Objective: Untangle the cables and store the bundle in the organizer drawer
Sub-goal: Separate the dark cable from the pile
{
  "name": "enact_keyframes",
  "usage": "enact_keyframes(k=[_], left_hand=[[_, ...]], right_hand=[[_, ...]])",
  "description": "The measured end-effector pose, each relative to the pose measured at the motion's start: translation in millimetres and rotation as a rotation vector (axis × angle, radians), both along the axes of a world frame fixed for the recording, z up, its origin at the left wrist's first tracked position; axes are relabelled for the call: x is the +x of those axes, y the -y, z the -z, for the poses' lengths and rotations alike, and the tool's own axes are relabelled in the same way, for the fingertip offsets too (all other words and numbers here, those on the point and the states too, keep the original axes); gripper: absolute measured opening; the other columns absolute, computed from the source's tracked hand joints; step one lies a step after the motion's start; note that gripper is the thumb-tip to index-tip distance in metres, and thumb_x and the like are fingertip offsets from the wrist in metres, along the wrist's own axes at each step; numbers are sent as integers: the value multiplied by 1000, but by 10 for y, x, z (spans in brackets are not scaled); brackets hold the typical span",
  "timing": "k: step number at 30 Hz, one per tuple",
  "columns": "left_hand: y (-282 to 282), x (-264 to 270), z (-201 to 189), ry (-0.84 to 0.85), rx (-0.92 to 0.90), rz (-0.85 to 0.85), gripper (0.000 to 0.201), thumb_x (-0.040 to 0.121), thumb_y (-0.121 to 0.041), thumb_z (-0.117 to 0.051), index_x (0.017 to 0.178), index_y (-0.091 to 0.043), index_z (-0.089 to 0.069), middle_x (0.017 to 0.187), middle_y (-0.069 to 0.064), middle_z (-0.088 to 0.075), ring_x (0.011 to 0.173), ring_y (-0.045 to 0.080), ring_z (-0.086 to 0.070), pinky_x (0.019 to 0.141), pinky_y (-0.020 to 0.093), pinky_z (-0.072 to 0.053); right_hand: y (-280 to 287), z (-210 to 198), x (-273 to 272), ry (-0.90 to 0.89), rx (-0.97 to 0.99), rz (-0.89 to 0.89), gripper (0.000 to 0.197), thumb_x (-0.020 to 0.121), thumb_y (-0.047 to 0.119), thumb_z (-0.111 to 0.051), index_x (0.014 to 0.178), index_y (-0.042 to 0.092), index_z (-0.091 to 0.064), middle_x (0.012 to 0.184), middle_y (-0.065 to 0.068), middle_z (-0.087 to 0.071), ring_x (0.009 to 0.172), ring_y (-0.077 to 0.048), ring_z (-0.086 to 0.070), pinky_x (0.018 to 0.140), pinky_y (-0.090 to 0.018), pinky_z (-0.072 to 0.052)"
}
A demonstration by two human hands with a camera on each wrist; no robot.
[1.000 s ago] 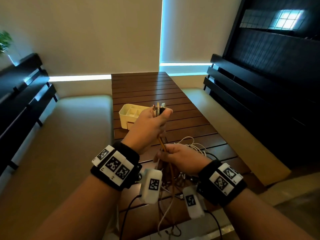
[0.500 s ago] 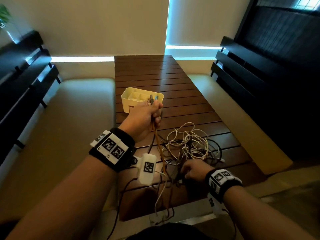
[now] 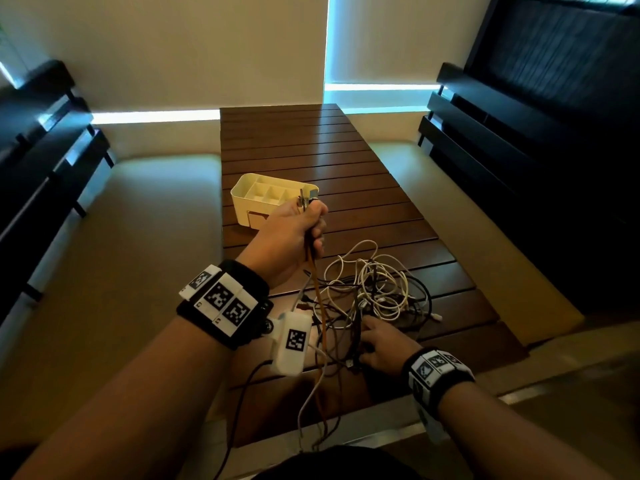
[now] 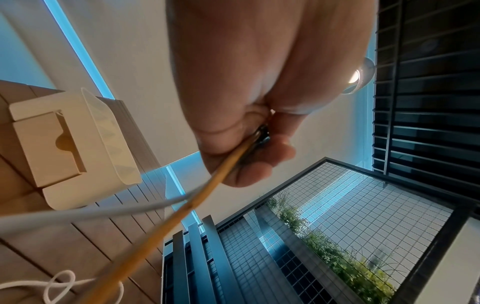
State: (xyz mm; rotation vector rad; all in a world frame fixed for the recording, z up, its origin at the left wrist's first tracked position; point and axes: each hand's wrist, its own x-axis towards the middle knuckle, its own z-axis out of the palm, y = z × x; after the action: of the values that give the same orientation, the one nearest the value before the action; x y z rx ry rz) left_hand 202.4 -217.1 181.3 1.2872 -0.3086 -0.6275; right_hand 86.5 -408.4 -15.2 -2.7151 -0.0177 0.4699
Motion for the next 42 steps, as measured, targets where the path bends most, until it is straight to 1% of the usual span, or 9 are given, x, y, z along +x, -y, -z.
enact_keyframes(k=[4, 7, 13, 20, 25, 30, 35, 38, 42], left_hand=[[63, -5, 23, 9, 5, 0, 19, 108, -24, -38, 101, -11, -51, 67, -1, -44, 54, 9, -47, 58, 25, -43], [110, -7, 16, 9, -2, 0, 19, 107, -23, -39, 102, -10, -52, 67, -1, -46, 54, 9, -48, 58, 25, -45], [190, 10, 11, 10, -11, -38, 17, 107, -22, -40, 106, -11, -52, 67, -2, -48, 53, 8, -47, 56, 23, -45], [374, -33, 1, 15, -49, -83, 17, 107, -20, -39, 103, -11, -53, 69, -2, -49, 56, 8, -47, 58, 23, -45], [559, -123, -61, 50, -56, -71, 16, 107, -18, -41, 104, -11, -55, 74, 0, -54, 61, 9, -52, 62, 23, -47], [712, -151, -61, 107, -63, -83, 16, 106, -18, -42, 104, -11, -56, 73, 0, -59, 62, 11, -54, 66, 28, -46], [764, -208, -85, 142, -15, -98, 20, 107, -25, -40, 106, -11, -54, 72, 1, -62, 63, 15, -57, 68, 34, -48], [777, -202, -91, 121, -3, -100, 21, 107, -28, -38, 105, -12, -51, 68, 1, -56, 58, 15, -54, 66, 35, -44], [782, -192, -114, 54, -73, -90, 18, 108, -26, -38, 101, -13, -49, 67, 0, -46, 56, 12, -46, 59, 28, -40]], right_hand=[[22, 10, -17, -7, -21, -50, 25, 86, 28, -72, 105, 12, -72, 130, -4, -46, 115, -23, -51, 97, -35, -48], [20, -84, -6, -28, -34, -41, 26, 92, 27, -66, 112, 11, -69, 126, -1, -45, 113, -21, -50, 92, -26, -43], [166, -543, 75, -145, 152, 201, 10, 96, 28, -60, 103, 21, -62, 104, 4, -63, 96, -13, -61, 84, -30, -52], [360, -1352, 195, 239, 679, 452, 6, 94, 15, -65, 89, 14, -62, 84, 0, -74, 75, -13, -69, 66, -28, -53], [294, -1872, 268, 497, 977, 456, 11, 91, 5, -65, 97, 14, -63, 86, -8, -75, 80, -22, -69, 72, -34, -56], [277, -2066, 308, 602, 1051, 457, 13, 94, 7, -62, 97, 19, -63, 85, -1, -74, 82, -16, -69, 70, -24, -56], [319, -1944, 361, 537, 921, 493, 10, 96, 12, -61, 101, 19, -66, 88, -3, -70, 77, -11, -67, 74, -33, -58], [361, -2152, 372, 698, 919, 506, 12, 97, 12, -60, 100, 22, -65, 85, -2, -68, 71, -3, -63, 68, -18, -52], [502, -2588, 405, 920, 1063, 532, 11, 98, 17, -57, 100, 23, -66, 82, 6, -69, 82, -11, -66, 80, -27, -57]])
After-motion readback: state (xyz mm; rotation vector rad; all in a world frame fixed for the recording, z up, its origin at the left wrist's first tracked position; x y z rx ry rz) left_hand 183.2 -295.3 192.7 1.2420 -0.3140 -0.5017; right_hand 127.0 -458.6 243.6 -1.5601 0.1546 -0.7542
